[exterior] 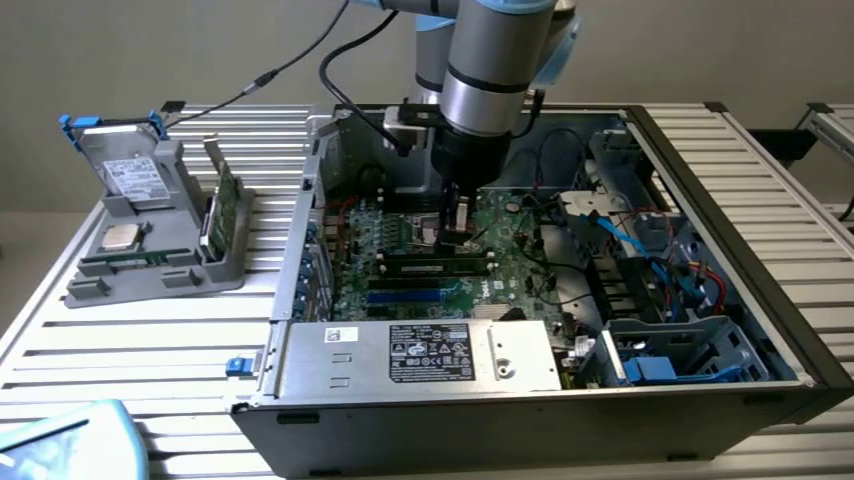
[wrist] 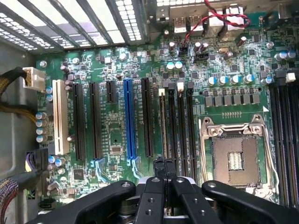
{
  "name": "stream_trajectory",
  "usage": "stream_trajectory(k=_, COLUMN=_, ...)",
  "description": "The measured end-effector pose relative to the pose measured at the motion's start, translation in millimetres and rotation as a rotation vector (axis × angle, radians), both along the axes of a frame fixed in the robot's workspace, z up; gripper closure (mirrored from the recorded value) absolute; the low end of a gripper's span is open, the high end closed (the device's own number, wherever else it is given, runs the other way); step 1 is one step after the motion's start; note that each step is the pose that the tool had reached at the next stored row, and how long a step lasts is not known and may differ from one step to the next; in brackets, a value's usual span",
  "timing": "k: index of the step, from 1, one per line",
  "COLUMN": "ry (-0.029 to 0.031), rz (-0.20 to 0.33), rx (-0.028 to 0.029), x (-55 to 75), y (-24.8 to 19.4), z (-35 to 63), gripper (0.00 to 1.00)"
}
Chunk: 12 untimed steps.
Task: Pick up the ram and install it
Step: 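Press down the ram until it locks into place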
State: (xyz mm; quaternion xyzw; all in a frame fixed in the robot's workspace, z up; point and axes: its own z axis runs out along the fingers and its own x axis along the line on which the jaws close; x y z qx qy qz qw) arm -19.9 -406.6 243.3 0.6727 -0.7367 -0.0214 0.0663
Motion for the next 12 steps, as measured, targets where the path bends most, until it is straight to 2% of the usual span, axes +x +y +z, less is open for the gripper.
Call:
stream_trajectory(k=6, ry=0.0, rz=-0.063, rx=-0.0102, x=0.0, y=0.0, z=0.0, gripper=0.89)
stream_trajectory(k=12, ry=-0.0003, rz=-0.125, rx=-0.0245, x=0.0, y=0.0, z=0.0, gripper=0.89)
